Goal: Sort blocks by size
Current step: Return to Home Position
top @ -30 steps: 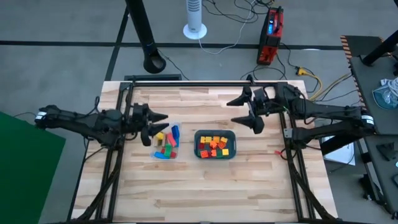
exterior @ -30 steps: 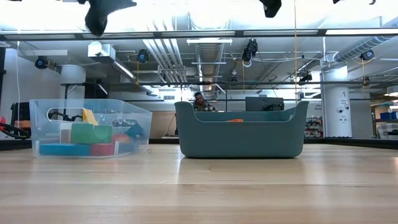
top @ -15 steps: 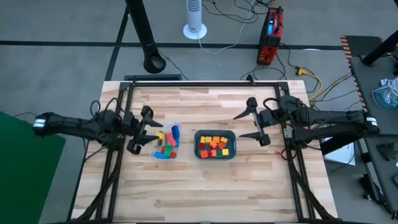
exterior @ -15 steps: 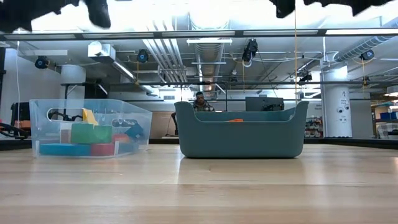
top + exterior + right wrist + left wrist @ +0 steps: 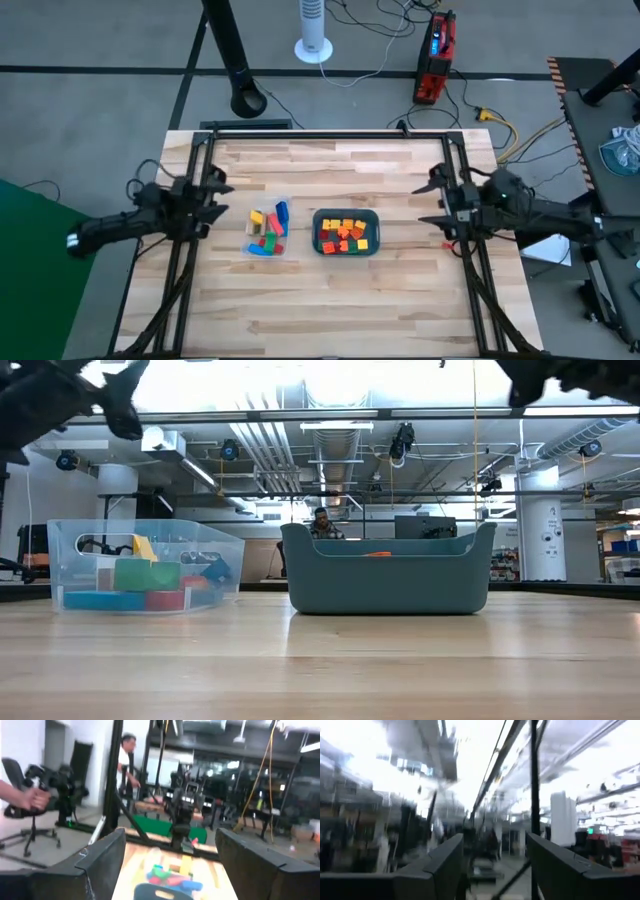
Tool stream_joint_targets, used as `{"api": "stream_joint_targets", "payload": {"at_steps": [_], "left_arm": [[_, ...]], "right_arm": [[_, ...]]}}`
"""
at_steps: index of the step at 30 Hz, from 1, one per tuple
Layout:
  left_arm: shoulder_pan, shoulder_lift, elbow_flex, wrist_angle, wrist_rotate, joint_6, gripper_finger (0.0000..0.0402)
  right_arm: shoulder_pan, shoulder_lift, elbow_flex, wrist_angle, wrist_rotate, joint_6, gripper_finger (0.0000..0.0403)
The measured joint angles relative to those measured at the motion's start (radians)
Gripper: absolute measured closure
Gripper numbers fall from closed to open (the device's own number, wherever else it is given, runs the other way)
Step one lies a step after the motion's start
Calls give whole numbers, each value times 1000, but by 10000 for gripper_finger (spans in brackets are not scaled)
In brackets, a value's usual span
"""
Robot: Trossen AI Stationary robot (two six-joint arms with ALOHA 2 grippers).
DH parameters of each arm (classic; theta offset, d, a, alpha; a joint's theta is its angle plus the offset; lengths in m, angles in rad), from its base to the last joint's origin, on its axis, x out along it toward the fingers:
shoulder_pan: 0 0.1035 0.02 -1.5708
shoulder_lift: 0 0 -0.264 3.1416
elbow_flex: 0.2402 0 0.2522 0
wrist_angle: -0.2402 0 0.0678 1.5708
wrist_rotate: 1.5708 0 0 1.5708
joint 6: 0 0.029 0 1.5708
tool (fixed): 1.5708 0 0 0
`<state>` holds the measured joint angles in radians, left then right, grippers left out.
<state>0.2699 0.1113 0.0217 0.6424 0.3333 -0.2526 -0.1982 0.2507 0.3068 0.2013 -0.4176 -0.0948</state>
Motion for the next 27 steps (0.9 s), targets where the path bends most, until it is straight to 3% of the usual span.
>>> {"api": "stream_joint_targets", "payload": {"at_steps": [3, 7, 9, 13, 17, 27], "left_arm": [[7, -111, -4, -64, 0, 14, 196], [8, -94, -4, -103, 28, 80, 196], [10, -92, -11, -158, 24, 113, 196], [8, -94, -11, -294, 69, 234, 196], [9, -94, -11, -494, 66, 239, 196], [8, -83, -9, -574, 58, 263, 196]], "right_arm": [[0, -111, -86, 38, -1, 16, 109], [-1, -248, -223, 143, -1, 8, 111], [-1, -246, -293, 204, 0, 32, 109], [1, -193, -294, 176, 58, 69, 100], [1, -183, -294, 197, 62, 54, 89], [1, -178, -295, 178, 62, 373, 68]]}}
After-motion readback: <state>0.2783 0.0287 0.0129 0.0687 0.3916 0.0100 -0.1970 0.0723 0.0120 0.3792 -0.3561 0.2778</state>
